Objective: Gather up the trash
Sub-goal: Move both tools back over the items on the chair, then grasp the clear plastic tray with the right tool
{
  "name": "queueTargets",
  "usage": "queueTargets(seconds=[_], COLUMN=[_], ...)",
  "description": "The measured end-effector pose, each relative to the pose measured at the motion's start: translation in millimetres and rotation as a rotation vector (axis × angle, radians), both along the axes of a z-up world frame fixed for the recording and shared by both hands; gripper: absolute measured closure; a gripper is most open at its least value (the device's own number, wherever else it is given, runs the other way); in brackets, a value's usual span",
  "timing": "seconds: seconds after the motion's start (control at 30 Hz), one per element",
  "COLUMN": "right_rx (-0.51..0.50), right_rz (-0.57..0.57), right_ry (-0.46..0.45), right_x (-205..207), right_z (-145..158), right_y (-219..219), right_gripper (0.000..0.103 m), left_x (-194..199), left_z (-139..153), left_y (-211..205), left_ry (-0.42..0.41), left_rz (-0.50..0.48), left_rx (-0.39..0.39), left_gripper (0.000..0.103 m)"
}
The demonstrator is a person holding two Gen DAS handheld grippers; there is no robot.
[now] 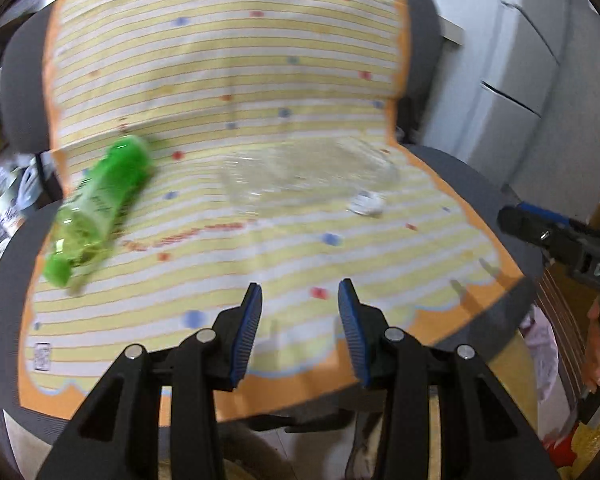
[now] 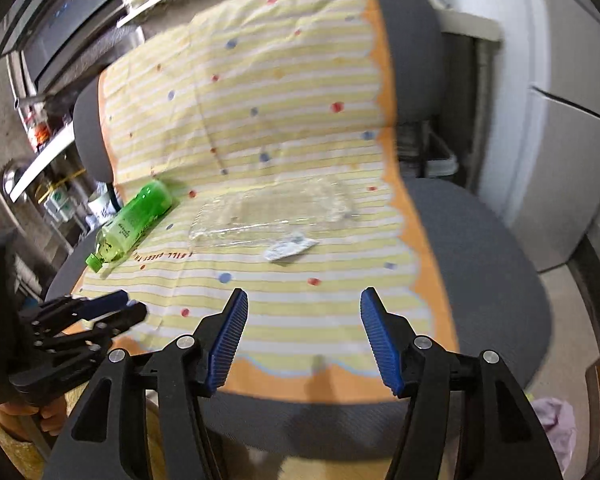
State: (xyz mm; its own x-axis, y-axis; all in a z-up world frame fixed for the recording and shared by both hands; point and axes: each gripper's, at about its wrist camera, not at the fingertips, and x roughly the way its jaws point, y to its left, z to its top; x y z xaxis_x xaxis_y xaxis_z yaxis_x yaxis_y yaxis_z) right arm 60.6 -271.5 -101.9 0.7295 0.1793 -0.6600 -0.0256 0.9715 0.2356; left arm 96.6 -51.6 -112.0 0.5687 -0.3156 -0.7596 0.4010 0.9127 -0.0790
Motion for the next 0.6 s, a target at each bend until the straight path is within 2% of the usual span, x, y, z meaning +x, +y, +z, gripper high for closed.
queueTargets(seconds=[0.17, 0.33, 0.43, 0.6], right_rx=[-0.027, -0.078, -0.076, -0.078], right_rz=[0.024, -0.003, -0.015, -0.009], right_ry=[0.021, 0.034, 0.043, 0.040], right_x=[45, 80, 94, 107], right_z=[-7, -14, -18, -23], right_y=[28, 39, 35, 32], right_gripper=[0.037, 0.040, 0.050, 0.051], left_x=[38, 92, 134, 198], left_z=[-3, -9, -16, -34], left_y=[33, 29, 16, 2], left_ry=[0.024, 0.039, 0.015, 0.020], left_rz=[0.062, 0.057, 0.064, 0.102], left_rx=[-0.022, -0.032, 0.019, 0.065], left_gripper=[0.061, 0.061, 0.061, 0.061])
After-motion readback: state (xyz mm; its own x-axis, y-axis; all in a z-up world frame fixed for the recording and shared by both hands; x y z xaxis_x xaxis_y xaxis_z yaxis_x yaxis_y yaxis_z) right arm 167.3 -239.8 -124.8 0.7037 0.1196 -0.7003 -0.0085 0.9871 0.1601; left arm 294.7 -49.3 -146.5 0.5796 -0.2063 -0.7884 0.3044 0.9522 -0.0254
